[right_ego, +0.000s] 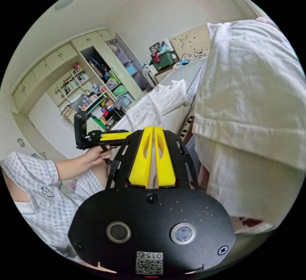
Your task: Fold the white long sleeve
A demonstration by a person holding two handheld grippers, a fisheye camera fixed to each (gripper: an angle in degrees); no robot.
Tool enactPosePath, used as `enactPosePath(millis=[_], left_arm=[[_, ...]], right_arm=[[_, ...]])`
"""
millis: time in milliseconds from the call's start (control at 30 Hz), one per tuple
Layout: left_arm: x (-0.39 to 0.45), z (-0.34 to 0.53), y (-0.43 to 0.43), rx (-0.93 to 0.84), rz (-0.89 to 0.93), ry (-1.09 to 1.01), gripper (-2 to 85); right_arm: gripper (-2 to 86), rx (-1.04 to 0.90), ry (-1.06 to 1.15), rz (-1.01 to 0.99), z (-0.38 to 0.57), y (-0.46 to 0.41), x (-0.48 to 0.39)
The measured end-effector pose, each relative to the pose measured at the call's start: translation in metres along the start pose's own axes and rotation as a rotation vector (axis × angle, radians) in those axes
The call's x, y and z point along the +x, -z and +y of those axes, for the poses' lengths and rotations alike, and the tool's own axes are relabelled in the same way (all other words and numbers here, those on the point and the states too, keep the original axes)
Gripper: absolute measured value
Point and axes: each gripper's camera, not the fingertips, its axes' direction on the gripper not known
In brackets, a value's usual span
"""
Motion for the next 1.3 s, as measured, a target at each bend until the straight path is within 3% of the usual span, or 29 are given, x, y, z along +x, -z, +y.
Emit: enactPosePath(millis=[133, 367, 467, 567, 667, 933, 1133, 1300], left_arm=[[-0.025, 0.004, 0.016, 0.069, 0.023, 0.114, 0.6], [-0.060, 0.009, 0.027, 0.117, 0.106, 0.231, 0.4], [-0.057, 0.011, 0.022, 0.105, 0.160, 0.214, 0.3], [-0.046, 0.013, 0.018, 0.077, 0.180, 0.155, 0.2], [-0.025, 0.012, 0.012, 0.023, 0.188, 0.054, -0.1], [0.038, 0.009, -0.001, 0.000, 0.028, -0.175, 5.9], [0.057, -0.001, -0.032, -0.088, -0.120, -0.166, 7.1], [0.058, -0.002, -0.031, -0.070, -0.116, -0.142, 4.3]], right_arm=[[1.5, -0.096, 0.110, 0.045, -0.018, -0.023, 0.006], [9.6, -0.211, 0.292, -0.057, 0.006, -0.072, -0.018], [8.9, -0.223, 0.334, -0.049, 0.015, -0.088, -0.024], [1.8, -0.128, 0.274, 0.121, 0.025, -0.092, -0.016], [0.6, -0.114, 0.211, 0.096, 0.027, -0.086, 0.000], [-0.2, -0.157, 0.195, 0.191, 0.043, -0.117, 0.014], [-0.1, -0.189, 0.187, 0.242, 0.041, -0.156, 0.023], [0.2, -0.224, 0.191, 0.252, 0.038, -0.187, 0.031]])
